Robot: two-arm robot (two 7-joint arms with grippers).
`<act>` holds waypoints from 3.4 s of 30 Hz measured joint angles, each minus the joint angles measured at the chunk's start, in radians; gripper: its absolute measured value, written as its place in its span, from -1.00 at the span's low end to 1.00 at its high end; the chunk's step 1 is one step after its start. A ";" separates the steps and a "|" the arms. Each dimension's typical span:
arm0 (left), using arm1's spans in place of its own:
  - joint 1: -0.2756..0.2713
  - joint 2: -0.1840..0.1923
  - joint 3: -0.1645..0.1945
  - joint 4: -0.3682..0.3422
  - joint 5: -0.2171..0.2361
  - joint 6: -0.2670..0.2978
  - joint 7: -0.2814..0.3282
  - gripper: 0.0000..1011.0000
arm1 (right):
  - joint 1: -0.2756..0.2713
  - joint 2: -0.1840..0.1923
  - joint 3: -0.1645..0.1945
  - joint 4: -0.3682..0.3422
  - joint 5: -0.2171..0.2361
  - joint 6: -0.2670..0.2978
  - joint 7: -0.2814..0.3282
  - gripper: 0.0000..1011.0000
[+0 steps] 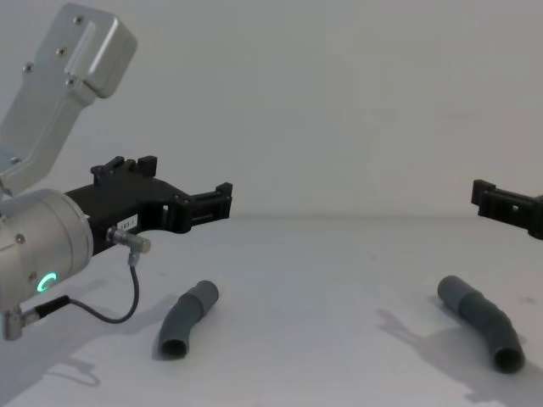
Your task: Use both hands to pick up one end of the pipe from the table, align the ends, and insert them.
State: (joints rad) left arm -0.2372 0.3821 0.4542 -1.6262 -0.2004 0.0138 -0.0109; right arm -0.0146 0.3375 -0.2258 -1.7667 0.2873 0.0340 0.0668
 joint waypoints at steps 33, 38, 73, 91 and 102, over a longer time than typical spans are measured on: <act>0.000 0.000 0.000 0.000 0.000 0.000 0.000 0.98 | 0.000 0.000 0.000 0.000 0.000 0.000 0.000 0.98; 0.000 0.000 0.000 0.000 0.000 0.000 0.000 0.98 | 0.000 0.000 0.000 0.000 0.000 0.000 0.000 0.98; 0.014 -0.032 -0.019 -0.015 -0.041 0.094 0.009 0.98 | 0.000 0.000 0.000 0.000 0.000 0.000 0.000 0.98; 0.071 -0.095 -0.062 -0.097 -0.137 0.352 0.064 0.98 | 0.000 0.000 0.000 0.000 0.000 0.000 0.000 0.98; 0.085 -0.132 -0.091 -0.138 -0.191 0.553 0.103 0.98 | 0.000 0.000 0.000 0.000 0.000 0.000 0.000 0.98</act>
State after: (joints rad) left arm -0.1517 0.2504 0.3636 -1.7643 -0.3915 0.5665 0.0926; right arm -0.0147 0.3375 -0.2258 -1.7667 0.2873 0.0340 0.0668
